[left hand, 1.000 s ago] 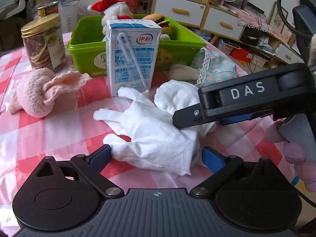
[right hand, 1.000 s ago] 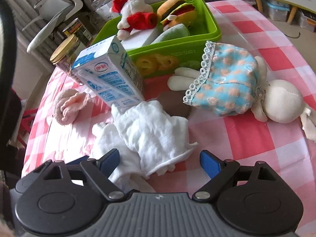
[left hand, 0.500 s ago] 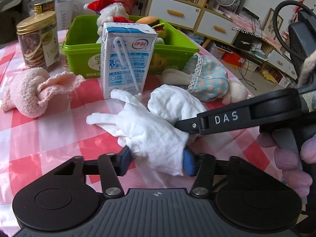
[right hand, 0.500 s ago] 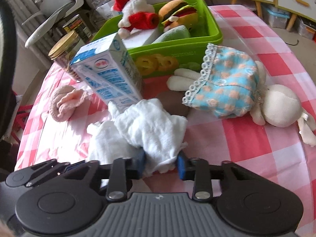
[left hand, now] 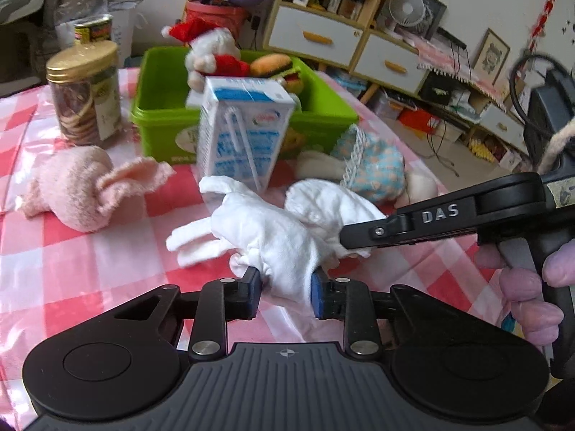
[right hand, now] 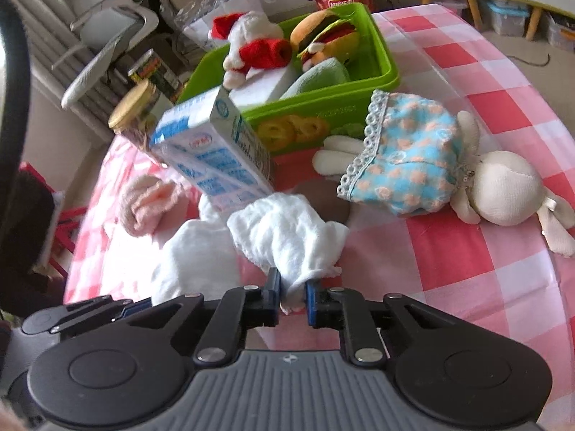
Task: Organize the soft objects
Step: 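Carry both white gloves into the green bin and open both tools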
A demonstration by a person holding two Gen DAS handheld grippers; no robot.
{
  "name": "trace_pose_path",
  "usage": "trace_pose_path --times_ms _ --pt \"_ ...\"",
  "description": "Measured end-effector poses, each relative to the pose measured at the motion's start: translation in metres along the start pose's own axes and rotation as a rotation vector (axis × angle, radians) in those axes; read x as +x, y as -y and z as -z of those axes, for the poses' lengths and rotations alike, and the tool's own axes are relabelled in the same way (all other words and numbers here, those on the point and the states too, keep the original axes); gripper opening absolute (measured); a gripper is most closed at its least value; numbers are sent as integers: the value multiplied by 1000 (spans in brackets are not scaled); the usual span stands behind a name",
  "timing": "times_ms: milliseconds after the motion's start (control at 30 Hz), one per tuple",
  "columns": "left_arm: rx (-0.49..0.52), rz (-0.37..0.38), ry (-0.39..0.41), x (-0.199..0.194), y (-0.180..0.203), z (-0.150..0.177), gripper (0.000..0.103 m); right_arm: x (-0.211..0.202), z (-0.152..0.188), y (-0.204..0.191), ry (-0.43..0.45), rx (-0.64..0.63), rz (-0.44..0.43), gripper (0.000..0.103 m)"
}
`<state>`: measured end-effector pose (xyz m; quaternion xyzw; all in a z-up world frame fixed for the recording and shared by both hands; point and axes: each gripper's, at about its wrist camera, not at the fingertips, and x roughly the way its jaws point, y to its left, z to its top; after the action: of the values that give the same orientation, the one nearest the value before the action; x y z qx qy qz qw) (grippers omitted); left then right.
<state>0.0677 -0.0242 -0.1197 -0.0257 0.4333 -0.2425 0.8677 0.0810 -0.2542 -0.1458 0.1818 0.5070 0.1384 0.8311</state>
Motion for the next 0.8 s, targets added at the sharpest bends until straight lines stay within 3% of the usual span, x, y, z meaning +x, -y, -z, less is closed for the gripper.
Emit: trace_pose_path --times_ms 267,800 --pt "-90 -7 43 -16 -18 -9 26 -20 -10 8 47 78 -67 0" --pt "-111 -48 128 -41 -24 -22 26 -54 -22 9 148 119 -144 0"
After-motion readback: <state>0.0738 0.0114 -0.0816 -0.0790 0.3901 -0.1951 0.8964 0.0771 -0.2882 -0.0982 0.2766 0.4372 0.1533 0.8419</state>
